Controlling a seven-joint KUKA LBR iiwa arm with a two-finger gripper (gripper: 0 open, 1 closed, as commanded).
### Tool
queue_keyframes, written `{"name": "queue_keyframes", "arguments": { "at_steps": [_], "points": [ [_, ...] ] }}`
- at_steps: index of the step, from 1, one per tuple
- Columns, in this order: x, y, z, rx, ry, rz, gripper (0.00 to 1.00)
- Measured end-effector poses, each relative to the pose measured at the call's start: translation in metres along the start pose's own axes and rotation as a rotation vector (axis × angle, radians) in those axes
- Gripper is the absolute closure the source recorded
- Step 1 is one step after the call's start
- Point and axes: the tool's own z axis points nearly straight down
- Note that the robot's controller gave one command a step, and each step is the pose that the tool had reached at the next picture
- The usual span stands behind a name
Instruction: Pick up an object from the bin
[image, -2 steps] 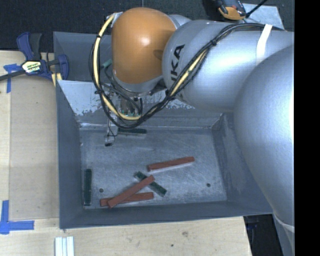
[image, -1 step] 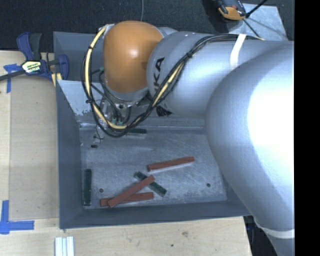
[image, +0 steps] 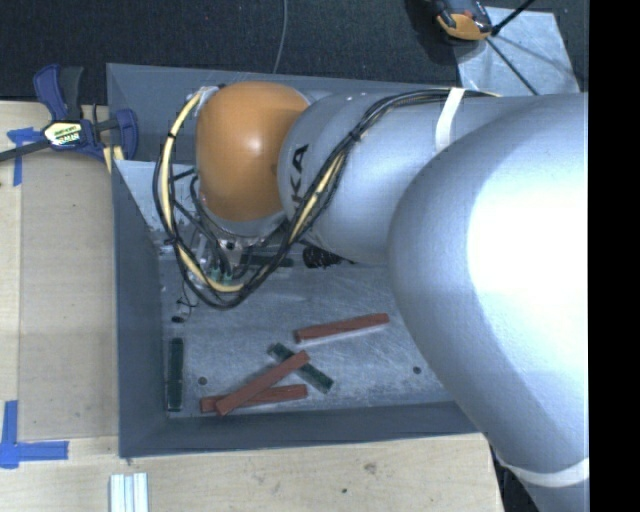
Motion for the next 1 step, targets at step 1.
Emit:
{"name": "queue_keyframes", "arguments": {
  "at_steps": [1],
  "points": [
    [0.0009,-0.0022,0.0171,-0.001,-0.002,-0.349,0.0]
  ]
}}
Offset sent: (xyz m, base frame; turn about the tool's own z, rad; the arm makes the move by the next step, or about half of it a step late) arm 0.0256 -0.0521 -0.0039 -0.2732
